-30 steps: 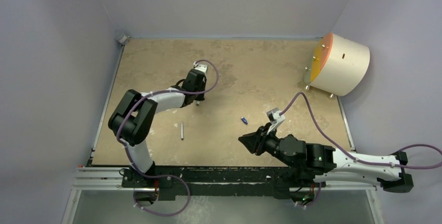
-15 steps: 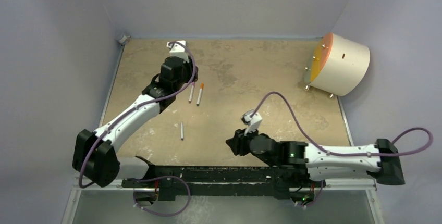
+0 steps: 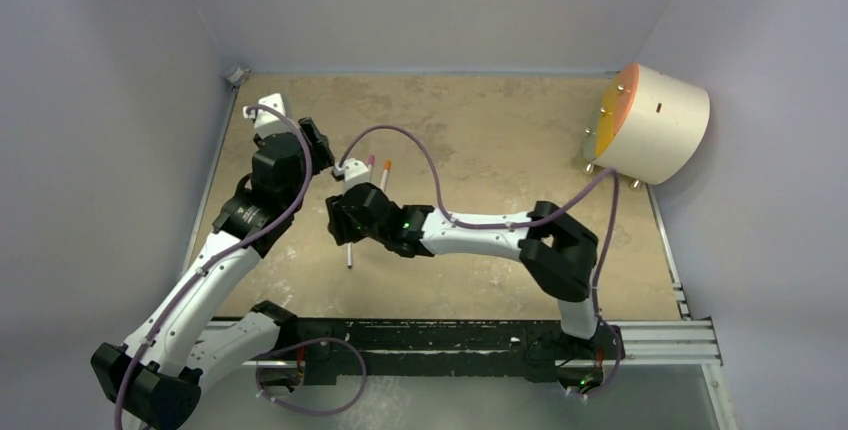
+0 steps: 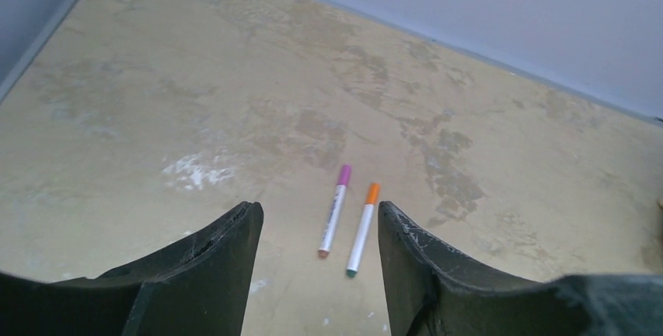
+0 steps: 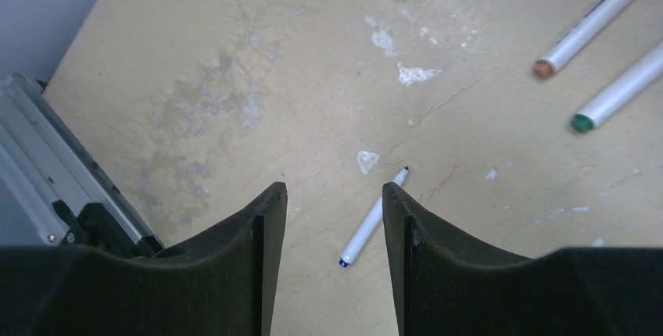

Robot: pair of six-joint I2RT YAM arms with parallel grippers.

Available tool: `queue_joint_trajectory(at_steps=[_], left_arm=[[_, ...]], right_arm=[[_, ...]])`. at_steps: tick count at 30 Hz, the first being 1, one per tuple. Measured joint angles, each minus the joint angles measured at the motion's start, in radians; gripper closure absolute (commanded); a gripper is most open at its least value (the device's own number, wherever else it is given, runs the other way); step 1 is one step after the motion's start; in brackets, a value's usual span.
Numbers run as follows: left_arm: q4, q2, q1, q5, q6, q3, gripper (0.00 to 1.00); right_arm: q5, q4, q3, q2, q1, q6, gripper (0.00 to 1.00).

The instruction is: Insert the pens into the pen caps

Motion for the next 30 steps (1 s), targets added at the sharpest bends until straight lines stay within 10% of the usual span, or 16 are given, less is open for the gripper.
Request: queue_joint_trajectory(at_steps=[30], left_arm=[[-0.196, -0.092, 0.006, -0.192, 0.016, -0.003, 0.34]], right_arm=[[0.114, -0.2, 0.2, 0.296, 0.042, 0.059, 0.62]])
